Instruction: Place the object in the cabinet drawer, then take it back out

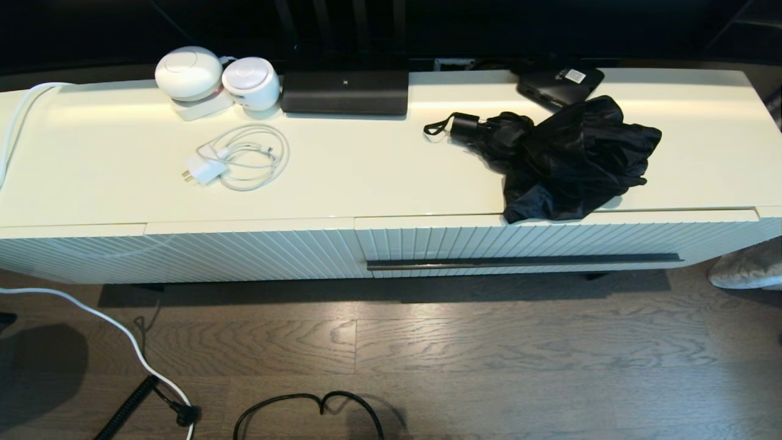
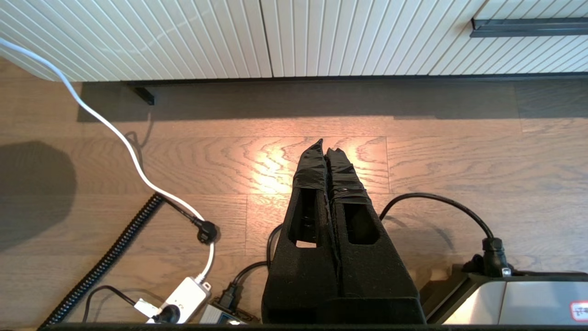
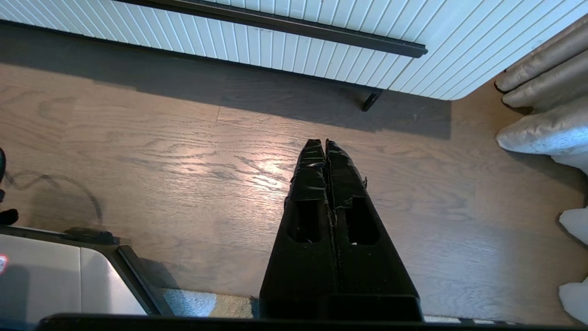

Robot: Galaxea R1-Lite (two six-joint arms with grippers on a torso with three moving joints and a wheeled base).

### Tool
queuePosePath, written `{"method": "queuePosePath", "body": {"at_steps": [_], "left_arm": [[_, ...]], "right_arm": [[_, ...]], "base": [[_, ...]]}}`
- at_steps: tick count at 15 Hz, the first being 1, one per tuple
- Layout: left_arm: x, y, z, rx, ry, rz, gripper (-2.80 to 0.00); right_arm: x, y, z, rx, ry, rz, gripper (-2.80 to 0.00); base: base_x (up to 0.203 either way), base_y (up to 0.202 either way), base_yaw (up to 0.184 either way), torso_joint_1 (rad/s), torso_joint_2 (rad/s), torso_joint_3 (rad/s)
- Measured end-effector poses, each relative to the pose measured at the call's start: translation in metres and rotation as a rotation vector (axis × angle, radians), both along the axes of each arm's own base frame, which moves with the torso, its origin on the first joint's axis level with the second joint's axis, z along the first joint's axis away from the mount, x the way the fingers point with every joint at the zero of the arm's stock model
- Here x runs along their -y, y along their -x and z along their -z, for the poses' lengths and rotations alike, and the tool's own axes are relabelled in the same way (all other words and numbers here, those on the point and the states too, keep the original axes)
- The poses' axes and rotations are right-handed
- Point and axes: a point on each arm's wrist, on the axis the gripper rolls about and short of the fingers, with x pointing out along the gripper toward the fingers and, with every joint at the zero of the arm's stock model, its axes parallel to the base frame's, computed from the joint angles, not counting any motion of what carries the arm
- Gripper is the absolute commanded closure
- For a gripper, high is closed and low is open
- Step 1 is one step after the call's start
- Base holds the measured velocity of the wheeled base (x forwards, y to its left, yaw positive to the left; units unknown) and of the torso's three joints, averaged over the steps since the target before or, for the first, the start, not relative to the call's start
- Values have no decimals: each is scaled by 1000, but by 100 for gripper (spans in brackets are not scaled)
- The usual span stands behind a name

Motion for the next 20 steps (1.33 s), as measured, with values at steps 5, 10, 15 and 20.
{"method": "queuePosePath", "body": {"at_steps": [5, 10, 15, 20], "left_arm": [[0, 0, 0, 0, 0, 0, 0], [0, 0, 0, 0, 0, 0, 0], [0, 0, 0, 0, 0, 0, 0], [0, 0, 0, 0, 0, 0, 0]], "right_arm": [[0, -2, 7, -28, -96, 9, 0], [0, -2, 7, -30, -101, 11, 0], [0, -2, 7, -31, -100, 12, 0], [0, -2, 7, -31, -100, 10, 0]], "base": [[0, 0, 0, 0, 0, 0], [0, 0, 0, 0, 0, 0], [0, 0, 0, 0, 0, 0], [0, 0, 0, 0, 0, 0]]}}
